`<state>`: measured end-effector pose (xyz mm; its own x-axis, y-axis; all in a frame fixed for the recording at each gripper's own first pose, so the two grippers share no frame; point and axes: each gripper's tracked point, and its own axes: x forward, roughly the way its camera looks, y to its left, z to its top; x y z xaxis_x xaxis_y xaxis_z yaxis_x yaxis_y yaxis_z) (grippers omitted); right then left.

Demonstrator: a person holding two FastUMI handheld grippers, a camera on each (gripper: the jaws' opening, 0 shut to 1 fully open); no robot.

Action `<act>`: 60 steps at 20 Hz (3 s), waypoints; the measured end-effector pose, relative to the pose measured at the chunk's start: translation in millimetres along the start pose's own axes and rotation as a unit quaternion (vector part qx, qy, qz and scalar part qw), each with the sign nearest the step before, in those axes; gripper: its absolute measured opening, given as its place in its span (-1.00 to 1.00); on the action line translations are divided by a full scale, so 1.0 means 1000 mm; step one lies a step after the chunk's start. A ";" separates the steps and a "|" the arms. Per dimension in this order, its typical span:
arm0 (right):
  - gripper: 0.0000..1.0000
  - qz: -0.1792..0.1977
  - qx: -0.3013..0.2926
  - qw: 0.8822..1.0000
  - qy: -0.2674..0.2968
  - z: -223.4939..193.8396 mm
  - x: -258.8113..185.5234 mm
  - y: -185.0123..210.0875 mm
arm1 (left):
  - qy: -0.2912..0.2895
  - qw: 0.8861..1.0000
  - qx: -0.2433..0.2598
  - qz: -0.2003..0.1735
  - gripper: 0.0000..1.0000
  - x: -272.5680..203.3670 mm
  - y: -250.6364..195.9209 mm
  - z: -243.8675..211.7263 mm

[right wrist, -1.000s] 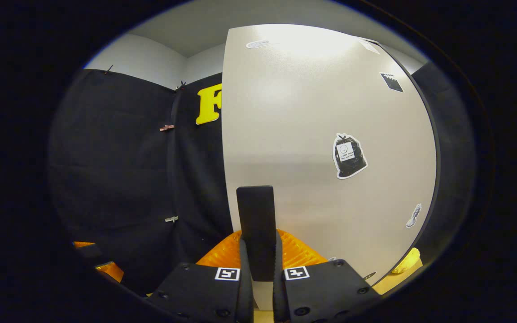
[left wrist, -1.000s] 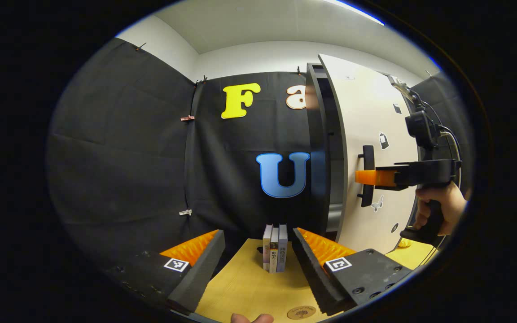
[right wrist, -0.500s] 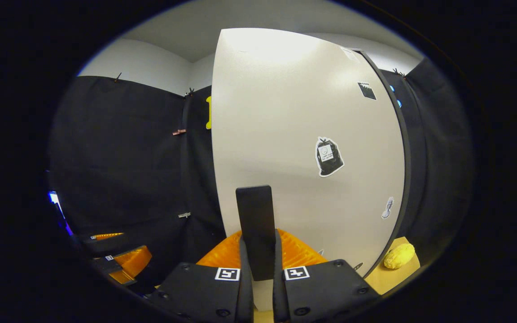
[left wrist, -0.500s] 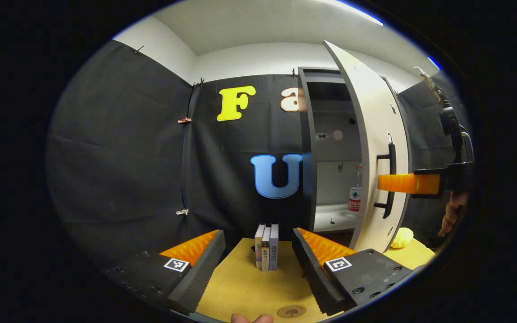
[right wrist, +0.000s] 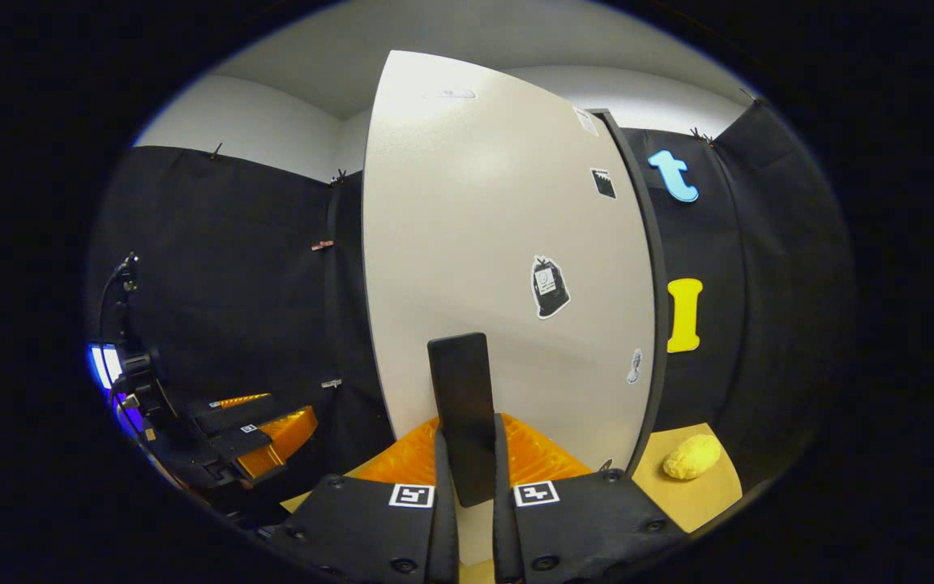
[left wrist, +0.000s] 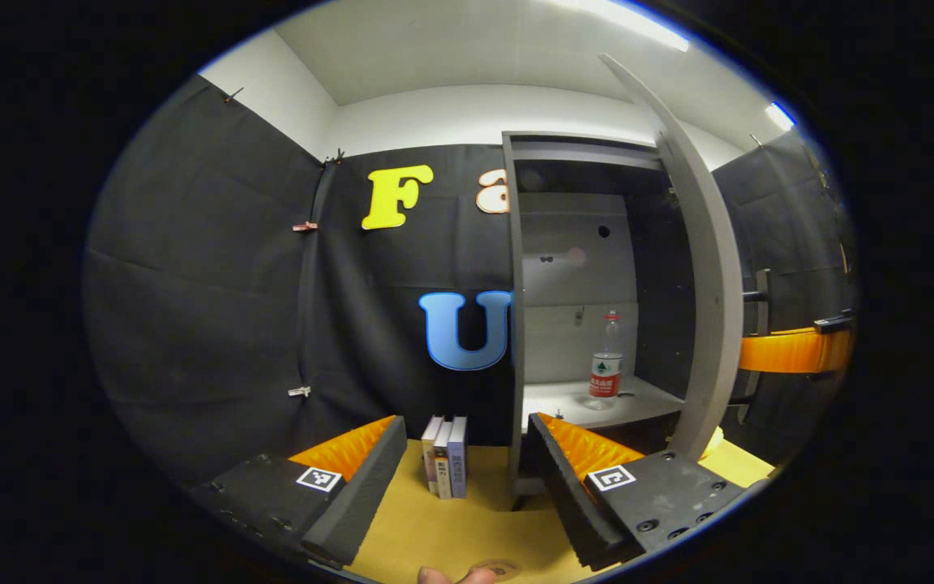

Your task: Open the cabinet door with the right hand, grasp the bottle in the cabinet with the left hand and place it on the coaster, then close the cabinet door with the right hand.

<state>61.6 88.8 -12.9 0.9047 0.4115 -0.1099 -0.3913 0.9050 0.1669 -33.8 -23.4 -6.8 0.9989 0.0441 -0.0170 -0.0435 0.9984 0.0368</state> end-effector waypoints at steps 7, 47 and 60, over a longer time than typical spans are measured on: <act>-0.60 -0.036 0.007 0.999 -0.020 0.005 -0.031 -0.027 | -0.005 0.999 0.000 -0.046 0.89 0.018 -0.053 0.006; 0.94 -0.282 0.002 0.955 -0.090 0.027 -0.074 -0.158 | -0.018 0.992 0.023 -0.120 0.84 0.210 -0.262 0.003; 1.00 -0.330 -0.002 0.940 -0.092 0.025 -0.077 -0.204 | 0.016 0.996 0.027 -0.084 0.86 0.329 -0.282 -0.046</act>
<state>76.0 -130.5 -14.1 0.9642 -0.2646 -0.0171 0.2647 0.9571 0.1180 305.9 -288.6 -69.2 0.9909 -0.1208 -0.0598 0.1257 0.9884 0.0848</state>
